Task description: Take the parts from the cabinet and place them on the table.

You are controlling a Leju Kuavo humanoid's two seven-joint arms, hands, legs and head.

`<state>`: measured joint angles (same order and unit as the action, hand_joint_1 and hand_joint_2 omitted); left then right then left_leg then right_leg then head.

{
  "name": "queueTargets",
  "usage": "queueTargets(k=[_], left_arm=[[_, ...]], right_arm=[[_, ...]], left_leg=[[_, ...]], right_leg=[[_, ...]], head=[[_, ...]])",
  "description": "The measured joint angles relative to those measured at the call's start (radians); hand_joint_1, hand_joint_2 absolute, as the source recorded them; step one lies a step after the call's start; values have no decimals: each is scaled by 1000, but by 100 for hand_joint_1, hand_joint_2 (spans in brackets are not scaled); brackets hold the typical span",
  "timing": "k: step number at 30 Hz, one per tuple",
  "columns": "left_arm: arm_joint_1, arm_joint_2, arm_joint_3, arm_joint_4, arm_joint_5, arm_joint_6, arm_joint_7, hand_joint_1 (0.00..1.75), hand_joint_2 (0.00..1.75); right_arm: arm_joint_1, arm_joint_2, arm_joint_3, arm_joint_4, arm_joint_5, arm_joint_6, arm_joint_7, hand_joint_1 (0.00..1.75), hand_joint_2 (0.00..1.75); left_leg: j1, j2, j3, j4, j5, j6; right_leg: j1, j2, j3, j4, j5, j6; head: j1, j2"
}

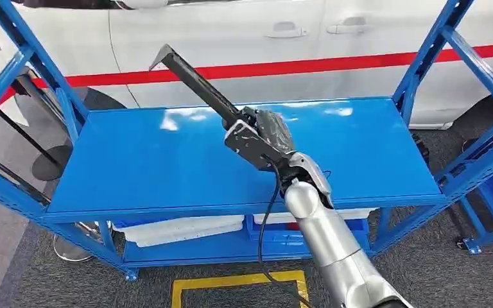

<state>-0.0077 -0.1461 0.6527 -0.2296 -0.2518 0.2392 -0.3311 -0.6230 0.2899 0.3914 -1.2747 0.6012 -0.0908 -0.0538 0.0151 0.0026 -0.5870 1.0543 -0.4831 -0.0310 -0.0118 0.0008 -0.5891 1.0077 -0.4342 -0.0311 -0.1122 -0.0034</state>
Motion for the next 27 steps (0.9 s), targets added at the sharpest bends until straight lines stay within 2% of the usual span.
queueTargets(k=[1,3,4,5,6,7,8,9,13,14,15,16,18,19,20,21,23,24,25,27], left_arm=[[0,0,1,0,0,0,0,0,0],[0,0,5,0,0,0,2,0,0],[1,-1,6,0,-1,0,3,0,0],[1,-1,8,0,-3,0,3,0,0],[0,-1,9,0,-8,0,3,0,0],[0,-1,10,-1,-12,0,2,0,175],[1,0,12,-2,-18,-6,-3,0,175],[2,0,15,-2,-25,-17,-9,0,175],[6,3,16,-2,-56,-55,-42,0,175],[7,3,16,-2,-59,-59,-48,0,175],[6,3,16,-2,-63,-59,-52,0,175],[5,3,17,-2,-65,-59,-55,0,175],[4,6,18,-2,-75,-60,-57,0,175],[3,6,18,-2,-82,-60,-57,0,175],[4,7,18,-2,-88,-65,-57,0,175],[3,7,18,-2,-95,-71,-56,0,175],[4,7,18,-2,-106,-80,-56,0,175],[3,8,18,-2,-118,-86,-57,0,175],[1,9,18,-2,-125,-87,-57,0,175],[-1,12,17,-2,-135,-87,-53,0,175]], right_arm=[[11,0,-3,-20,-2,0,0,175,175],[31,-1,-8,-46,-5,1,-1,175,175],[39,-1,-10,-56,-7,1,-2,175,175],[45,-2,-13,-65,-26,-2,-13,175,175],[54,-2,-19,-81,-65,-7,-35,175,175],[64,-3,-26,-109,-112,-7,-46,175,175],[75,-5,-32,-151,-160,-6,-46,175,175],[84,-11,-42,-205,-208,-1,-38,175,175],[134,-57,-92,-417,-362,32,-22,175,175],[152,-72,-112,-474,-406,39,-24,175,175],[166,-84,-129,-515,-445,43,-29,175,175],[183,-99,-149,-552,-484,43,-38,175,175],[233,-126,-191,-608,-532,34,-63,175,175],[267,-145,-218,-640,-544,23,-83,175,175],[303,-162,-240,-665,-556,18,-105,175,175],[341,-180,-260,-688,-568,15,-132,175,175],[399,-206,-291,-735,-586,15,-181,175,175],[428,-223,-311,-760,-598,18,-216,175,175],[455,-234,-326,-775,-608,22,-240,175,175],[511,-253,-349,-800,-626,32,-281,175,175]], left_leg=[[3,0,-32,72,-44,-4],[4,0,-102,230,-110,-11],[4,0,-117,262,-110,-13],[4,0,-110,246,-89,-13],[4,0,-81,181,-46,-10],[4,0,-42,96,0,-6],[4,0,-2,8,41,0],[0,-1,19,-33,34,7],[-7,-7,15,-46,37,28],[5,-5,23,-59,44,38],[3,-5,26,-63,45,41],[3,-4,26,-63,45,50],[1,-5,26,-62,43,54],[0,-7,26,-61,42,54],[0,-8,27,-59,43,54],[0,-9,27,-57,42,54],[0,-10,27,-48,36,48],[-1,-10,24,-43,32,44],[-9,-11,19,-32,26,36],[-7,-10,19,-37,28,30]], right_leg=[[0,0,-3,0,1,-3],[2,0,-6,2,1,-3],[3,0,-6,2,1,-3],[3,0,-5,3,1,-3],[3,1,-4,5,0,-2],[3,2,-4,6,-2,0],[3,2,-3,9,-4,4],[7,1,-7,10,-6,7],[7,-3,-9,6,-2,31],[7,-3,-7,11,-12,40],[6,0,-16,35,-30,44],[5,0,-47,97,-68,48],[3,0,-123,253,-134,54],[2,0,-153,308,-145,57],[0,0,-157,309,-131,58],[-2,0,-134,259,-95,58],[-3,-2,-52,90,-13,54],[-2,-2,-23,23,-5,49],[4,-1,-22,22,-1,44],[5,1,-25,25,-1,35]], head=[[0,0],[0,0],[0,0],[0,0],[0,0],[0,0],[0,0],[0,0],[0,0],[0,0],[0,0],[0,0],[0,0],[0,0],[0,0],[0,0],[0,0],[0,0],[0,0],[0,0]])
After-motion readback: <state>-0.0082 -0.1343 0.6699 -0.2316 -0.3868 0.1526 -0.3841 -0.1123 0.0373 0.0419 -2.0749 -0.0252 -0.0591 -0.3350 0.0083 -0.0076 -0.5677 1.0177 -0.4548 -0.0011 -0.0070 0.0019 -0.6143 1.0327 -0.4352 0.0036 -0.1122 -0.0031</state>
